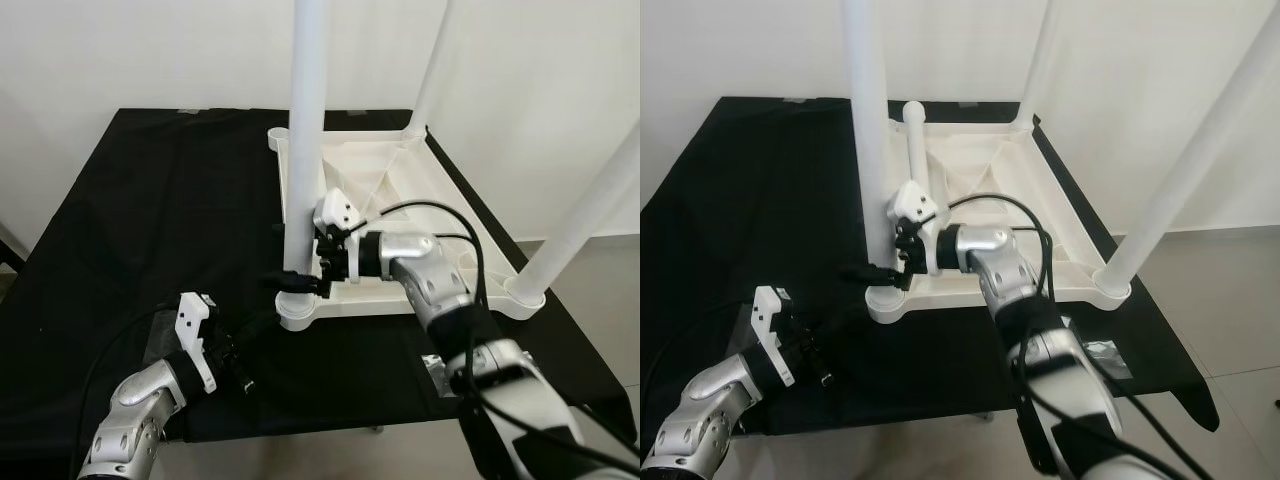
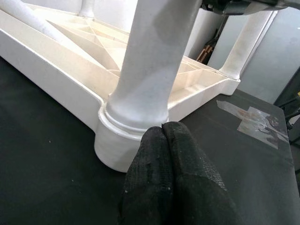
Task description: Building children table
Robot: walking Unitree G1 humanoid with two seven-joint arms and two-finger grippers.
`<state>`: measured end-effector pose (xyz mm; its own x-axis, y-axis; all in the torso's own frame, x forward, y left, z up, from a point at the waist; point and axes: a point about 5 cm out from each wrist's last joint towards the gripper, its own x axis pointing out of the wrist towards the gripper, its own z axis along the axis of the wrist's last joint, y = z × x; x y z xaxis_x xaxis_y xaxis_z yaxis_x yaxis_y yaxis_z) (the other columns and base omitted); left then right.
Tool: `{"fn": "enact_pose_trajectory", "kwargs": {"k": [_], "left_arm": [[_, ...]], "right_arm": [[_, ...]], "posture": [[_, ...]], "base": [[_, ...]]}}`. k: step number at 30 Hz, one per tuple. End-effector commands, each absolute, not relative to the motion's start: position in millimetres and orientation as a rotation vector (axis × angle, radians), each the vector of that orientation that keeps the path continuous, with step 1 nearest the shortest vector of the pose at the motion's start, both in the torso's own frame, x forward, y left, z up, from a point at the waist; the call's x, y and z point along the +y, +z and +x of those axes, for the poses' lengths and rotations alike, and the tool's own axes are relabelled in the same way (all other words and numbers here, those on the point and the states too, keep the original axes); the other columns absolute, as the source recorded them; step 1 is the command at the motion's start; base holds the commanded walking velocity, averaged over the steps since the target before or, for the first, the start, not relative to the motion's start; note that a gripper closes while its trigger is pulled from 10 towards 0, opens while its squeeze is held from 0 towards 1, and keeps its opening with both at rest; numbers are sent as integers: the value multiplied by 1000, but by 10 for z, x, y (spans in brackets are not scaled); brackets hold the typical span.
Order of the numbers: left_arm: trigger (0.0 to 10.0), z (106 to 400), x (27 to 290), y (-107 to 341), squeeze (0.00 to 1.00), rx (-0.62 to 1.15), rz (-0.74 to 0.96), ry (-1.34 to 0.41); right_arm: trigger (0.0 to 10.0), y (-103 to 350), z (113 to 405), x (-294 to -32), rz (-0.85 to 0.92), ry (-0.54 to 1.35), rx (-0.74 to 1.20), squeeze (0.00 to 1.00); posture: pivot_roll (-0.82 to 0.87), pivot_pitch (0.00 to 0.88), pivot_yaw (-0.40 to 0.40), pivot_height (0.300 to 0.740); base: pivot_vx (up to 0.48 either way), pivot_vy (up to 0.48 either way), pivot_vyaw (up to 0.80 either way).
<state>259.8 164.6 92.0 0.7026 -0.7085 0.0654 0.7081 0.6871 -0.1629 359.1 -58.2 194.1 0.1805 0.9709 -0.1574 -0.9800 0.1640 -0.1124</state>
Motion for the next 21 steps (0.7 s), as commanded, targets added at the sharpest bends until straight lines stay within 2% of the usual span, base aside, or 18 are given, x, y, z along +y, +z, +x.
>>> {"fn": "enact_pose_trajectory", "kwargs": {"k": [1,10,11,17,19,21], "left_arm": [[10000,2579,1629,881,0,15,-187,-791],[10000,2562,1633,883,0,14,-188,-792],[10000,2553,1633,885,0,13,-189,-792],[10000,2542,1638,892,0,13,-191,-794],[10000,2530,1653,898,0,13,-192,-795],[10000,2530,1659,904,0,15,-193,-797]], "right_arm": [[0,1906,3573,-543,-185,1442,60,0],[0,1739,3566,-688,-170,1411,77,0],[0,1656,3557,-788,-161,1346,80,0],[0,1449,3509,-904,-169,1211,128,0],[0,1172,3480,-939,-182,904,229,0],[0,896,3262,-895,-98,593,329,0]], "posture": [[55,11,-89,740],[49,21,-87,740],[46,26,-86,740],[34,38,-84,740],[19,45,-81,740],[18,52,-68,740]], "base": [[0,0,0],[0,0,0],[0,0,0],[0,0,0],[0,0,0],[0,0,0]]}}
